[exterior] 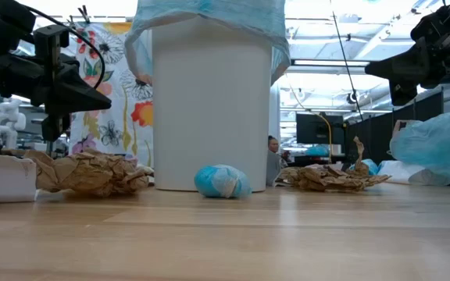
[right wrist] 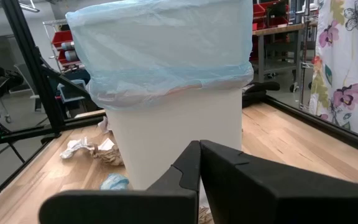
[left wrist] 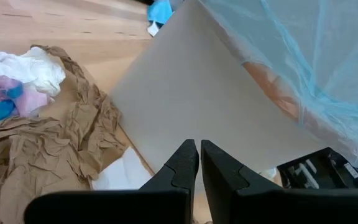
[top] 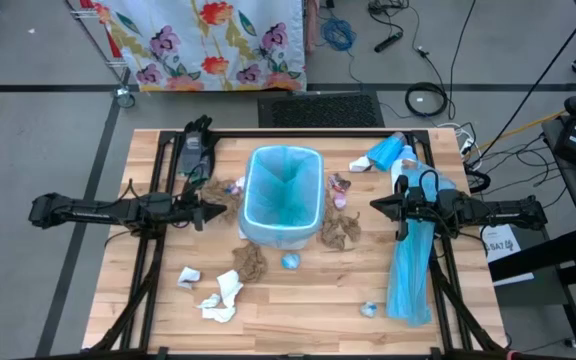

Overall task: Place trash/remove bag and relplace
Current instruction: Put the brown napkin into the trash bin

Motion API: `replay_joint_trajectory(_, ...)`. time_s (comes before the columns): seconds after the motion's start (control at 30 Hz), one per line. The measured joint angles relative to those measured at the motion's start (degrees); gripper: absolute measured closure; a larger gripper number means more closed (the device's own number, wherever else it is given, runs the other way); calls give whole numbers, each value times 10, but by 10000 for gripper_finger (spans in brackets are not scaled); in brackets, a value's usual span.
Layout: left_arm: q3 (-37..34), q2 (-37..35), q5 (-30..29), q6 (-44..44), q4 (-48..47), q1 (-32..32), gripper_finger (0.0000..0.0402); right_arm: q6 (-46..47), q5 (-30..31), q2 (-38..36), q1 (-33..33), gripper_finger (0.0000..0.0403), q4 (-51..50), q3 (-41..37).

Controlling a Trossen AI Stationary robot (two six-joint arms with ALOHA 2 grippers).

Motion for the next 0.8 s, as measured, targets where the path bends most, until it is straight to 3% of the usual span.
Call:
replay_joint_trajectory(0.4,0,0,22,0,0,0,375,0,0,0,0,403,0,0)
replay_joint_trajectory(0.63,13,0,125,87,-3,0,375,0,0,0,0,403,0,0)
replay_joint_trajectory(0.7,39,0,134,108,-33,0,375,0,0,0,0,403,0,0)
replay_joint_trajectory(0.8,87,0,93,154,-119,0,375,0,0,0,0,403,0,0)
